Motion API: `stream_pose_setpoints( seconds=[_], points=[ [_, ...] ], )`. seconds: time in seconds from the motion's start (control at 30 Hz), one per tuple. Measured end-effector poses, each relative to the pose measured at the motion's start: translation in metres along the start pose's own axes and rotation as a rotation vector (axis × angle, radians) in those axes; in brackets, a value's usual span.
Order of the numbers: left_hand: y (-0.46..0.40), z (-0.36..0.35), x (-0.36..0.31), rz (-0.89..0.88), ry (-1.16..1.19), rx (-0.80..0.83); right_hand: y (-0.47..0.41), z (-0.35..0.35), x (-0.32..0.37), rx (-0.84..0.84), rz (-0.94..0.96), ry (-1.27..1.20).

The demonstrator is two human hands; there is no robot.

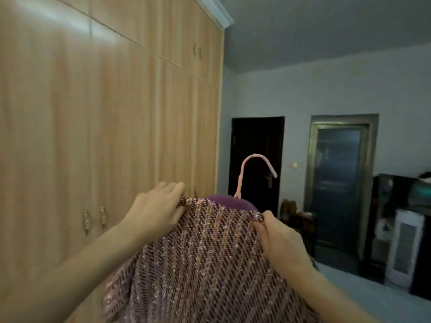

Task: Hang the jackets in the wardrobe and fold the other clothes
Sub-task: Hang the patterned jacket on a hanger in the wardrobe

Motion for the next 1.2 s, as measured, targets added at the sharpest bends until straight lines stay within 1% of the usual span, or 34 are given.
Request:
stream_pose_setpoints(
  seconds=[0.13, 0.2, 0.33, 0.47, 0.7, 0.83, 0.9, 0.97, 1.03, 1.1, 1.2],
  points=[
    [0.037, 0.011, 0.072, 0.117, 0.069, 0.008, -0.044, -0.022, 0.084, -0.108, 0.186, 0.026],
    [0.065, 0.017, 0.101, 0.138, 0.079, 0.029, -0.055, -0.039, 0.120, -0.100, 0.239, 0.037],
    [0.119, 0.027, 0.158, 0.243, 0.034, 0.135, -0.060, -0.076, 0.191, -0.065, 0.332, 0.021],
    [0.181, 0.038, 0.216, 0.405, -0.013, 0.273, -0.055, -0.108, 0.270, 0.002, 0.424, -0.075],
    [0.305, 0.107, 0.313, 0.577, -0.247, 0.401, -0.034, -0.164, 0.431, 0.177, 0.577, -0.187],
    [0.379, 0.150, 0.366, 0.679, -0.289, 0.442, -0.015, -0.179, 0.529, 0.256, 0.624, -0.321],
    [0.414, 0.175, 0.390, 0.698, -0.320, 0.459, -0.004, -0.186, 0.579, 0.282, 0.661, -0.369],
    [0.448, 0.198, 0.408, 0.690, -0.358, 0.483, 0.011, -0.190, 0.629, 0.266, 0.718, -0.358],
    [0.482, 0.218, 0.419, 0.720, -0.324, 0.497, 0.026, -0.194, 0.676, 0.243, 0.761, -0.351],
    [0.518, 0.232, 0.428, 0.797, -0.190, 0.472, 0.042, -0.197, 0.720, 0.242, 0.789, -0.400],
    [0.565, 0.252, 0.443, 0.899, -0.100, 0.434, 0.068, -0.212, 0.775, 0.326, 0.832, -0.499]
  ],
)
Point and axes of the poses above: each hand's wrist, its own y-axis away from the middle knuckle, its own z-axis out of the back of the hand, x = y × z, the point moved 10 cm from there along -y, towards the middle knuckle, and after that the axes turned 7 degrees about -y, right-handed, at the moved point
